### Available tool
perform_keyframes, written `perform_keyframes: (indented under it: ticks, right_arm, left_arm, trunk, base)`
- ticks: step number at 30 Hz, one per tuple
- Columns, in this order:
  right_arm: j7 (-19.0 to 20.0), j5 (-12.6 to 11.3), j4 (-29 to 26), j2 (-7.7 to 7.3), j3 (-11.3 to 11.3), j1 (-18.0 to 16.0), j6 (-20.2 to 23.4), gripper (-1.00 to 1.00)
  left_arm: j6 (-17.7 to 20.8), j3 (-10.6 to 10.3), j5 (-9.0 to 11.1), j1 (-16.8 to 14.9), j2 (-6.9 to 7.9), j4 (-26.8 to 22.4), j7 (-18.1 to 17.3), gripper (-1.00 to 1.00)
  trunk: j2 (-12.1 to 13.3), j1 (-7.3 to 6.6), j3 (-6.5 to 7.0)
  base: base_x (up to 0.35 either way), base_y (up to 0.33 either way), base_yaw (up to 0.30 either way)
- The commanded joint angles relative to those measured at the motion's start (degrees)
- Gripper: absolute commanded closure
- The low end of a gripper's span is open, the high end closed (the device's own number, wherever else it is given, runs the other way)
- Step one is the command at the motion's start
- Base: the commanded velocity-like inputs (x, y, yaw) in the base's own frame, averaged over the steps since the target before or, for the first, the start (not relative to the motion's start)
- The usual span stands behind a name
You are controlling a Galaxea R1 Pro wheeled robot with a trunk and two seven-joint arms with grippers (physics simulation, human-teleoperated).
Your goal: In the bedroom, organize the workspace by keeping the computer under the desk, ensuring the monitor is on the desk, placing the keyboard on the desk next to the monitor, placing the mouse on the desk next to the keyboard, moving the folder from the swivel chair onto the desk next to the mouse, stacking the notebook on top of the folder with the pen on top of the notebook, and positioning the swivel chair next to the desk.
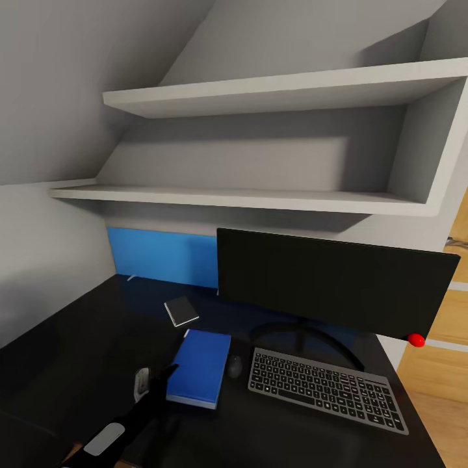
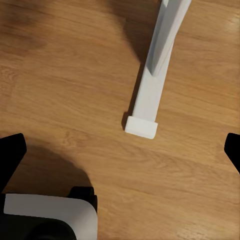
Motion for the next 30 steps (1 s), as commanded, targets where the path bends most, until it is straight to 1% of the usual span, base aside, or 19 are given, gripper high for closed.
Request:
perform_keyframes:
  ticks: [1,2,6,8,12,18,23,25,26,28,30]
  right_arm:
    - [-0.09,-0.83,-0.13,-0.08,0.06,0.00,-0.43,-1.00]
    - [-0.09,-0.83,-0.13,-0.08,0.06,0.00,-0.44,-1.00]
    - [-0.09,-0.83,-0.13,-0.08,0.05,0.00,-0.45,-1.00]
    - [-0.09,-0.83,-0.13,-0.08,0.05,0.00,-0.45,-1.00]
    - [-0.09,-0.83,-0.13,-0.08,0.05,0.00,-0.42,-1.00]
    - [-0.09,-0.86,-0.13,-0.08,0.07,0.01,-0.38,-1.00]
    - [-0.09,-0.91,-0.13,-0.08,0.25,0.00,-0.26,-1.00]
    - [-0.09,-0.91,-0.13,-0.08,0.28,0.00,-0.23,-1.00]
    - [-0.10,-0.91,-0.13,-0.08,0.29,0.00,-0.23,-1.00]
    - [-0.13,-0.91,-0.13,-0.08,0.28,0.00,-0.24,-1.00]
    - [-0.15,-0.91,-0.13,-0.08,0.28,0.00,-0.25,-1.00]
  left_arm:
    - [0.33,-0.26,0.62,0.01,0.25,-0.06,-0.41,-1.00]
    - [0.35,-0.26,0.63,0.04,0.32,-0.09,-0.63,-1.00]
    - [0.61,-0.25,0.72,0.56,1.72,-0.27,-3.41,-1.00]
    - [0.72,-0.25,0.73,0.78,2.08,-0.33,-4.36,-1.00]
    - [0.89,-0.31,0.75,0.96,2.32,-0.36,-5.08,-1.00]
    - [0.95,-0.40,0.80,1.07,2.31,-0.32,-5.23,-1.00]
    - [1.11,-0.37,1.01,2.12,2.43,-0.27,-5.34,-1.00]
    - [1.16,-0.39,2.05,2.31,2.44,-0.28,-5.31,-1.00]
    - [1.18,-0.42,3.07,2.40,2.47,-0.29,-5.30,-1.00]
    - [1.21,-0.47,4.12,2.50,2.49,-0.29,-5.24,-1.00]
    - [1.25,-0.49,4.52,2.53,2.49,-0.30,-5.22,-1.00]
  trunk:
    - [-0.05,0.00,-0.06]
    - [-0.05,0.00,-0.06]
    - [-0.05,0.00,-0.06]
    - [-0.05,0.00,-0.06]
    - [-0.05,0.00,-0.06]
    - [-0.05,0.00,-0.06]
    - [-0.05,0.00,-0.06]
    - [-0.05,0.00,-0.06]
    - [-0.05,0.00,-0.06]
    - [-0.05,0.00,-0.06]
    - [-0.05,0.00,-0.06]
  base:
    - [0.000,0.000,0.000]
    - [0.000,0.000,0.000]
    - [0.000,0.000,0.000]
    - [0.000,0.000,0.000]
    - [0.000,0.000,0.000]
    - [0.000,0.000,0.000]
    - [-0.084,0.000,0.000]
    - [-0.253,0.000,0.000]
    - [-0.218,0.000,0.000]
    - [-0.143,0.000,0.000]
    - [-0.080,0.000,0.000]
